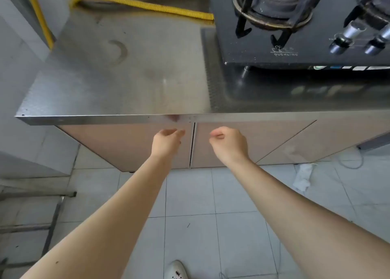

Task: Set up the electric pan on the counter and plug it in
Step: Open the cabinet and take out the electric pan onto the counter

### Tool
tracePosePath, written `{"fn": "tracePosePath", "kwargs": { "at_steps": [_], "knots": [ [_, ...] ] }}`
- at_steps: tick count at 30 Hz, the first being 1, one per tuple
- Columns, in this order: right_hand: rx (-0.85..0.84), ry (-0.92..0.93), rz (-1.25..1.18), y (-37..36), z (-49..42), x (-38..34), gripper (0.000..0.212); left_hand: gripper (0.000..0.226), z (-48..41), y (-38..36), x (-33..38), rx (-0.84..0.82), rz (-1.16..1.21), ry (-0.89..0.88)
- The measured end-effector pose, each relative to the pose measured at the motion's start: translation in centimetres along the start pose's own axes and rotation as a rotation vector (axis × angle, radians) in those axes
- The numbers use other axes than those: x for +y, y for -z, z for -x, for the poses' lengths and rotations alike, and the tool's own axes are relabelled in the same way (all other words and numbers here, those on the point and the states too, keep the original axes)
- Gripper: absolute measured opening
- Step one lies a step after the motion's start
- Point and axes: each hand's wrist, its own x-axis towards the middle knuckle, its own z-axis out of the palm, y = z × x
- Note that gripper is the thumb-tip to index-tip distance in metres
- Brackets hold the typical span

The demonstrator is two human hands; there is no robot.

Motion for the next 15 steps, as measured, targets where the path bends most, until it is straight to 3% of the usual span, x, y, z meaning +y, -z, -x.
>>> {"fn": "tracePosePath", "kwargs": {
  "at_steps": [7,11,15],
  "knots": [
    [-0.026,-0.071,-0.138,-1.4,-2.7,1.2,0.034,0.03,-3.3,-1.9,-0.2,0.004,0.472,0.127],
    [-0.05,-0.12,-0.294,-2.2,-3.6,1.1,0.039,0.026,-4.4,-2.6,0.0,-0.016,0.585,0.11],
    [-0.117,-0.119,-0.326,-2.8,-4.3,1.1,0.039,0.045,-4.4,-3.2,0.6,-0.034,0.631,0.076]
  ]
}}
